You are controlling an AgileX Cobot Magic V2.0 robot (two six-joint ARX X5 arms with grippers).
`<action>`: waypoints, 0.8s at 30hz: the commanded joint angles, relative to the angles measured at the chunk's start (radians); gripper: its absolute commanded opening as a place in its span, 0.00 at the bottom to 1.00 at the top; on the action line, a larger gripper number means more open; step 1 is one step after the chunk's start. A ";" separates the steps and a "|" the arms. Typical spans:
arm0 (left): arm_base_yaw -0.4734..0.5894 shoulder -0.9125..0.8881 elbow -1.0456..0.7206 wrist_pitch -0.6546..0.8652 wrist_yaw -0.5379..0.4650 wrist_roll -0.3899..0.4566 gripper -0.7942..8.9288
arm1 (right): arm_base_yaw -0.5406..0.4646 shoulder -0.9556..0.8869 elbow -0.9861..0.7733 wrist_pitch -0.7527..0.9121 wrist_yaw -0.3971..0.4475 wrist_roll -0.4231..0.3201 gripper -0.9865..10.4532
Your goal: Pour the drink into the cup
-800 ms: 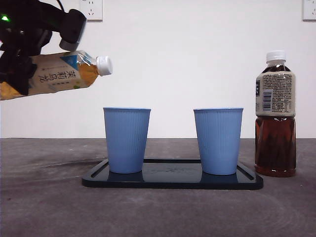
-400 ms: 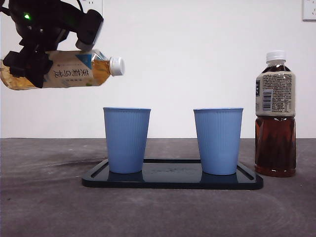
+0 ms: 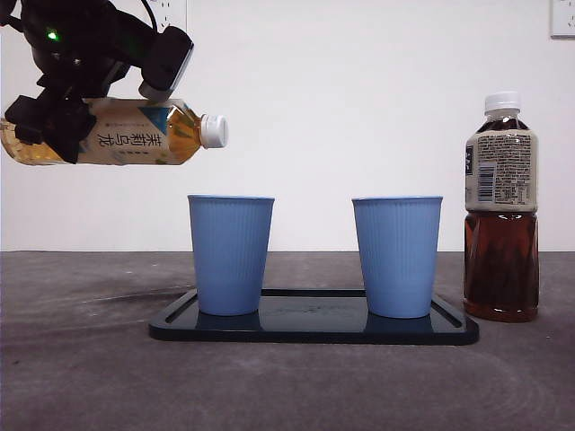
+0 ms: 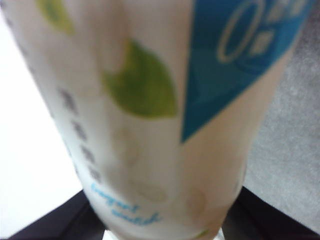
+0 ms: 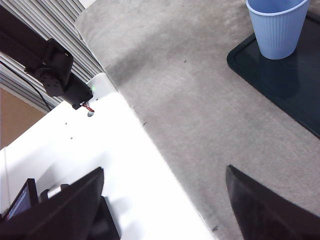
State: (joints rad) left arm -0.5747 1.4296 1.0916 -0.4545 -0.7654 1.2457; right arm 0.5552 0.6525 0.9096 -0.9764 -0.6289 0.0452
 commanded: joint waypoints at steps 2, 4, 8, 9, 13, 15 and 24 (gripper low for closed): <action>-0.009 0.003 0.034 0.027 -0.036 0.001 0.30 | 0.007 0.006 0.014 0.006 -0.004 -0.020 0.42; -0.009 0.003 0.034 0.025 -0.039 0.003 0.30 | 0.007 0.006 0.014 0.006 -0.004 -0.021 0.42; -0.010 0.003 0.034 0.023 -0.039 0.008 0.30 | 0.007 0.006 0.014 0.006 -0.004 -0.021 0.42; -0.010 0.003 0.034 0.020 -0.039 0.008 0.30 | 0.007 0.006 0.014 0.005 -0.004 -0.021 0.42; -0.010 0.003 0.034 -0.016 -0.040 0.009 0.30 | 0.007 0.006 0.014 0.003 -0.004 -0.021 0.42; -0.010 0.003 0.034 -0.024 -0.040 0.009 0.30 | 0.007 0.006 0.014 0.003 -0.003 -0.023 0.42; -0.010 0.003 0.034 -0.024 -0.040 0.008 0.30 | 0.007 0.006 0.014 0.003 -0.004 -0.023 0.42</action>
State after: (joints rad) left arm -0.5747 1.4296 1.0916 -0.5056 -0.7864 1.2591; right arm 0.5552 0.6525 0.9096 -0.9779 -0.6289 0.0330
